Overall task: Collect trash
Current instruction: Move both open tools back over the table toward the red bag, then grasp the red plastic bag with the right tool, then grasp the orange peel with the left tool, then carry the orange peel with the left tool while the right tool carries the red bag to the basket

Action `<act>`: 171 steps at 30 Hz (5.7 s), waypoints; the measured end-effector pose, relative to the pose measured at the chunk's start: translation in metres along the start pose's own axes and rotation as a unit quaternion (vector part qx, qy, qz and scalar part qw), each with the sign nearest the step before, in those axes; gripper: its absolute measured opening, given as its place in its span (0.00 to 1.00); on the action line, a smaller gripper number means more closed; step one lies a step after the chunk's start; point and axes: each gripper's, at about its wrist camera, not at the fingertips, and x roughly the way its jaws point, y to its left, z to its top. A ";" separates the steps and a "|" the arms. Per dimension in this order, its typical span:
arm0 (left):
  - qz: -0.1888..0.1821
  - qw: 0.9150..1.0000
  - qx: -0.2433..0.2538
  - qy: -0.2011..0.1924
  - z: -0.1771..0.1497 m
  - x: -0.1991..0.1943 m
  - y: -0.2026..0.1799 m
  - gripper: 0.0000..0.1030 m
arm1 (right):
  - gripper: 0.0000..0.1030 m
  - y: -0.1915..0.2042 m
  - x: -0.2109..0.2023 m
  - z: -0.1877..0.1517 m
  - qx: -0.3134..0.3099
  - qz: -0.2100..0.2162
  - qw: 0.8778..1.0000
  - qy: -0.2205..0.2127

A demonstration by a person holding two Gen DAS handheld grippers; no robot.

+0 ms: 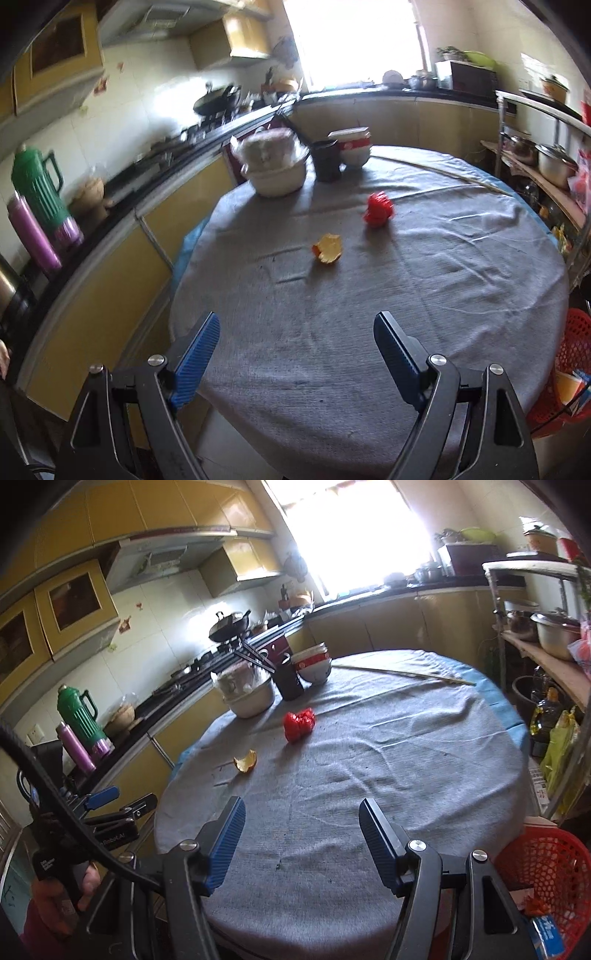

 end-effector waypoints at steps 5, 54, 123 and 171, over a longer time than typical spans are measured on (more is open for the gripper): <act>-0.006 0.998 -0.049 0.046 0.000 0.042 0.037 0.83 | 0.66 -0.001 0.041 0.009 0.004 -0.001 0.999 0.034; -0.204 0.967 -0.055 0.144 0.081 0.232 -0.004 0.72 | 0.40 -0.022 0.309 0.116 0.070 0.020 0.989 0.128; -0.203 0.976 0.031 -0.070 0.019 -0.062 -0.096 0.28 | 0.40 -0.038 -0.066 -0.015 0.034 0.030 0.998 -0.042; -0.176 0.970 0.123 -0.117 -0.001 -0.117 -0.167 0.28 | 0.40 -0.068 -0.148 -0.042 0.069 0.007 0.994 -0.088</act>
